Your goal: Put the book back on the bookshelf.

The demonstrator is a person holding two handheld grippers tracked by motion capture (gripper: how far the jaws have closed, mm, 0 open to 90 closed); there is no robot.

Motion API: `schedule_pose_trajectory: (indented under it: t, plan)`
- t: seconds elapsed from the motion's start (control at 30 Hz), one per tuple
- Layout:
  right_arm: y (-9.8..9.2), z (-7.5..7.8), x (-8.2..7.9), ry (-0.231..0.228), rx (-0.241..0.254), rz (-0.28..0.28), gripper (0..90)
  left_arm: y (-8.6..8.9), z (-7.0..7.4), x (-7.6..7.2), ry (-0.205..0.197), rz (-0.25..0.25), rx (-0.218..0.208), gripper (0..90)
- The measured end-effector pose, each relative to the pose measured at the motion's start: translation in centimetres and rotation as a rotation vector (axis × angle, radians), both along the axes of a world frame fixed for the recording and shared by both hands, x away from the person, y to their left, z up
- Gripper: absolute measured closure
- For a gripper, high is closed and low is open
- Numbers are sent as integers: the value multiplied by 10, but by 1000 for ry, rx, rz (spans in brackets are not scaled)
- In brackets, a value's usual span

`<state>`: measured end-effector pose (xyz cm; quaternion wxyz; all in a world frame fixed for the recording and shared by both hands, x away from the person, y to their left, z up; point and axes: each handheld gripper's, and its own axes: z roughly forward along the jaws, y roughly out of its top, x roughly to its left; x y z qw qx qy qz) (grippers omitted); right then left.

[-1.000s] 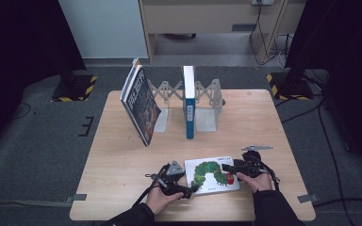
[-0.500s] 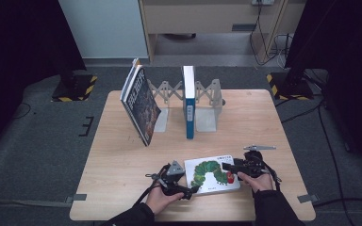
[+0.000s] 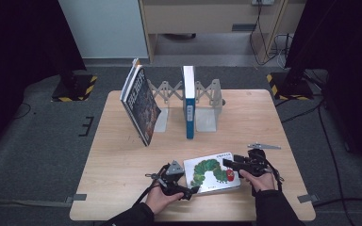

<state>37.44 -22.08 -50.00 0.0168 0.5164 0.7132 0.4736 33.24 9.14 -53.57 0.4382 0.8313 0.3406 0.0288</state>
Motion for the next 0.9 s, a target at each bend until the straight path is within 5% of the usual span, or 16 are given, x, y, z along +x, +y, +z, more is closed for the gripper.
schedule_pose_trajectory:
  t: [0.7,0.9]
  plan:
    - [-3,3,-1,17,107,-13,298,1,0,1,12,-6,-12,59]
    - [-1,2,-3,24,101,-2,300,2,0,2,15,-10,-11,50]
